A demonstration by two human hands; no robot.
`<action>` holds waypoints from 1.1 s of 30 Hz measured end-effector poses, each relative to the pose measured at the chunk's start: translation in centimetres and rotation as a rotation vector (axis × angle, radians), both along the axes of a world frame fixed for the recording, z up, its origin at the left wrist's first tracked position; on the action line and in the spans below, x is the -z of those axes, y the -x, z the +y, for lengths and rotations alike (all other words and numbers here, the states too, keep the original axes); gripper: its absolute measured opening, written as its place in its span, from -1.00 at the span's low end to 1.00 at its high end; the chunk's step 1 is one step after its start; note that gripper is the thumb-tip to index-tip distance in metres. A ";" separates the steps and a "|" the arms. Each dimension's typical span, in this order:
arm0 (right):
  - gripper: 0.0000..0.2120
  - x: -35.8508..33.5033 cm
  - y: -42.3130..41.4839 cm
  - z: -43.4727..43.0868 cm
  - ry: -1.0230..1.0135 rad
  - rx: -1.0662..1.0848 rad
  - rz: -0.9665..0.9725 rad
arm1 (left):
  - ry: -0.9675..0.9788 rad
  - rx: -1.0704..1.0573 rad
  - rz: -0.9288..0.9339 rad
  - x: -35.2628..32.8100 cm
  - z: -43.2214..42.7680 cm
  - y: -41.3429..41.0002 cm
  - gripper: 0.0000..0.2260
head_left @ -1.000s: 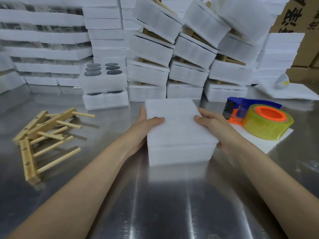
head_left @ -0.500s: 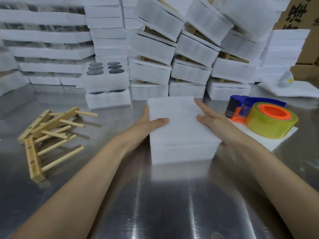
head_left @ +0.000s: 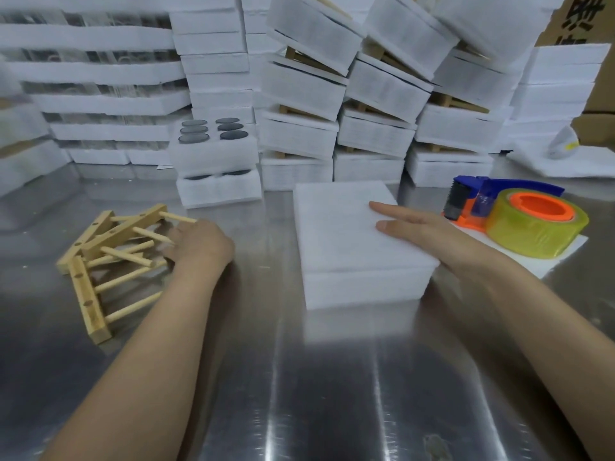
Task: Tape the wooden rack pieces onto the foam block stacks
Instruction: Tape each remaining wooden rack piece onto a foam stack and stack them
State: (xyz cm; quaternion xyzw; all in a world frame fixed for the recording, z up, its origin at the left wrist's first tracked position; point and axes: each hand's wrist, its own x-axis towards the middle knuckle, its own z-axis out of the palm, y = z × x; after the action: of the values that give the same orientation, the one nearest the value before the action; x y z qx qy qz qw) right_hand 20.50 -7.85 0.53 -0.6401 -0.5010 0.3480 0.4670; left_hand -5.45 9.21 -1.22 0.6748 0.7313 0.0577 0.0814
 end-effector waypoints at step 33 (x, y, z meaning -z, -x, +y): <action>-0.59 0.0 -0.1 0.1 -0.028 0.028 0.036 | -0.157 0.012 0.037 -0.4 -1.1 -1.0 -0.60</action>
State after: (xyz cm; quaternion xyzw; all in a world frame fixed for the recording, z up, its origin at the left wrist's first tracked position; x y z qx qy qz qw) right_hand 20.60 -7.77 0.49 -0.6342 -0.4884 0.3456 0.4898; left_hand -4.41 8.12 -0.86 0.6844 0.7218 0.1017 0.0151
